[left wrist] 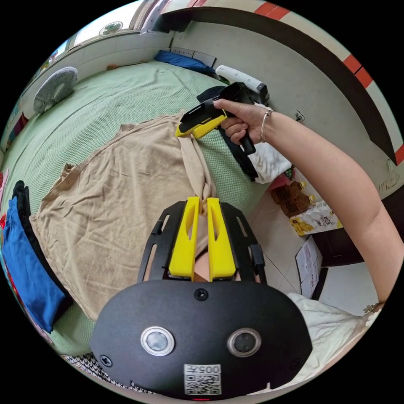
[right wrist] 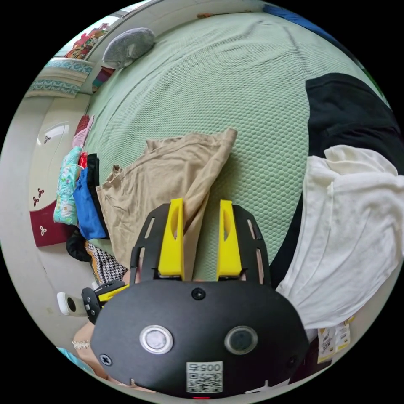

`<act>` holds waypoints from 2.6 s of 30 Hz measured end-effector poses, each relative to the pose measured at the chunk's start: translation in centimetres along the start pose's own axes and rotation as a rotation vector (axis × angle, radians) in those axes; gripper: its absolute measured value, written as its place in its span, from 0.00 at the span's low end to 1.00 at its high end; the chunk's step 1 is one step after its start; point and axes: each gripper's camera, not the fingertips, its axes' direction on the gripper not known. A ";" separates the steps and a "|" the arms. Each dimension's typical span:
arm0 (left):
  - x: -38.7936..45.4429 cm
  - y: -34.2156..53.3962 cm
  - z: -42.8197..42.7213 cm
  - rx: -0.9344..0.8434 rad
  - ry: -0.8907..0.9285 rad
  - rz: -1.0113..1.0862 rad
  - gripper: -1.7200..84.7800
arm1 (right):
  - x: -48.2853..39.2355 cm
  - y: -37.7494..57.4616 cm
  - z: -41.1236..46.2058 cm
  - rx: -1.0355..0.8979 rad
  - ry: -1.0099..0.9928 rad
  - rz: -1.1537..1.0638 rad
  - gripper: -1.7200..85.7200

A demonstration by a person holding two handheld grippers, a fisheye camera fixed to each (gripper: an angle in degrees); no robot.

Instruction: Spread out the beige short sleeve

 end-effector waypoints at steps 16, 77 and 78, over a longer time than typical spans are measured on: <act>-1.6 4.4 -6.9 0.018 0.003 -0.023 0.07 | -2.6 -0.5 0.7 -0.009 -0.055 0.016 0.11; -22.6 20.8 -20.9 0.102 -0.024 -0.402 0.09 | -25.9 23.9 26.8 0.153 0.469 -0.568 0.12; -22.5 20.6 -20.9 0.101 -0.021 -0.395 0.09 | -25.1 25.1 27.1 0.154 0.471 -0.562 0.12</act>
